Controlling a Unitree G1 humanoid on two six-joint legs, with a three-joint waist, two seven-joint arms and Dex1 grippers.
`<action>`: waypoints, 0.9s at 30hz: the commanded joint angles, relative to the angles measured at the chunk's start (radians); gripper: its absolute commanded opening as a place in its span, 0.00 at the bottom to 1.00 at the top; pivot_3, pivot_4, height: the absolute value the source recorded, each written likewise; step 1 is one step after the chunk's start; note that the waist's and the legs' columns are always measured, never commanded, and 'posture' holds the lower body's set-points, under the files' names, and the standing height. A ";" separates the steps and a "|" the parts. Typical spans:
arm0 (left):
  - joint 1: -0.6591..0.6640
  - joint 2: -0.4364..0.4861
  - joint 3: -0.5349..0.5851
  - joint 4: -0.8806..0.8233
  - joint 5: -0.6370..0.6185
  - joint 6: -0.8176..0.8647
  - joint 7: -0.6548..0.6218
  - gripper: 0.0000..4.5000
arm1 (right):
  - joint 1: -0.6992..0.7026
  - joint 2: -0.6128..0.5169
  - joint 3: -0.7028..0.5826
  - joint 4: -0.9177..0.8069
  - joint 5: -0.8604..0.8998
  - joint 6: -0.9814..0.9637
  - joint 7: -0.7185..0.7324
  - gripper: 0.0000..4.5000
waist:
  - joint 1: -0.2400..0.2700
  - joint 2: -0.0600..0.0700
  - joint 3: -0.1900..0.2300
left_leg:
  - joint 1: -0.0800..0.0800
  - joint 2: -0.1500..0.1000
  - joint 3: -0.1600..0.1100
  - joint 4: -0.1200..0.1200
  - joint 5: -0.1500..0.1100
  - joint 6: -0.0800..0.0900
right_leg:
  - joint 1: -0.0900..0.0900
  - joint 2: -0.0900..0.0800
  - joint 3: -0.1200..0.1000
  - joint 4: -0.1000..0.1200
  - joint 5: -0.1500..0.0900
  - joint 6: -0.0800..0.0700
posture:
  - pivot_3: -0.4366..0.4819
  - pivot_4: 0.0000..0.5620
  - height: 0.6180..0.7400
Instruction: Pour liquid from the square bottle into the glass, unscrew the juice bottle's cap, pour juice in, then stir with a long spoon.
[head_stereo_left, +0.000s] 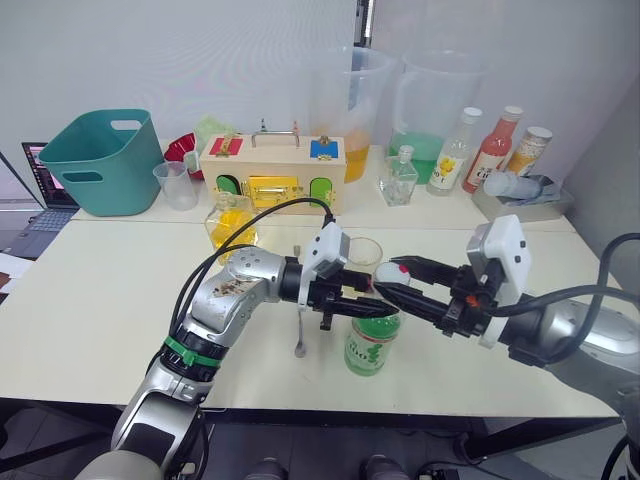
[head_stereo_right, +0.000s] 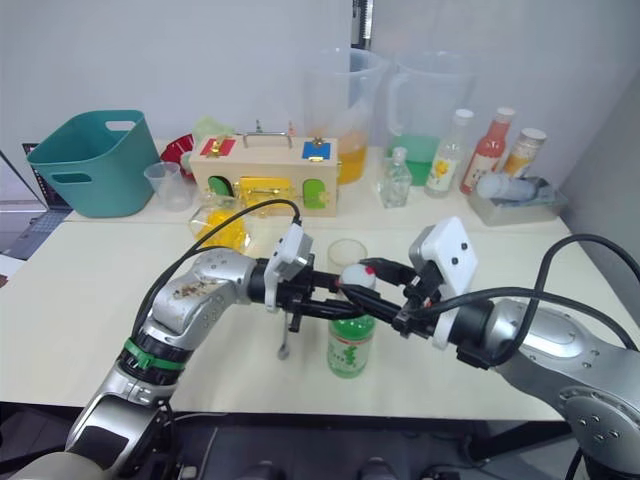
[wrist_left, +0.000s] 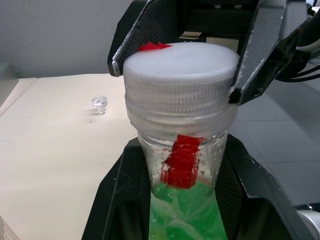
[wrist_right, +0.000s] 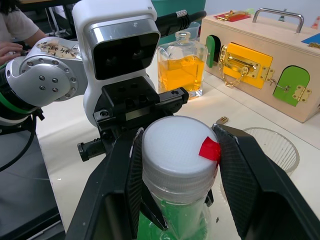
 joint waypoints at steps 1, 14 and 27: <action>0.004 -0.004 -0.019 -0.008 0.027 0.005 0.015 0.27 | -0.021 -0.025 0.040 0.034 -0.026 -0.026 0.081 0.37 | -0.001 0.000 0.000 | 0.000 0.000 0.000 0.000 0.000 0.000 | 0.000 0.000 0.000 0.000 0.000 0.000 | 0.48 0.27 1.00; 0.056 0.056 -0.015 -0.180 0.000 0.089 0.046 0.26 | -0.339 -0.050 0.372 0.533 -0.393 -0.408 1.081 0.37 | -0.015 0.000 0.000 | 0.001 0.001 0.001 -0.001 0.000 0.000 | -0.001 0.001 0.000 0.000 0.000 0.000 | 0.48 0.27 1.00; 0.090 0.082 -0.015 -0.248 -0.015 0.132 0.093 0.26 | -0.533 -0.056 0.452 0.746 -0.470 -0.402 1.308 0.84 | -0.014 0.000 0.000 | 0.000 0.000 0.000 -0.002 -0.001 0.000 | -0.002 0.000 0.000 0.000 0.000 0.001 | 0.48 0.27 1.00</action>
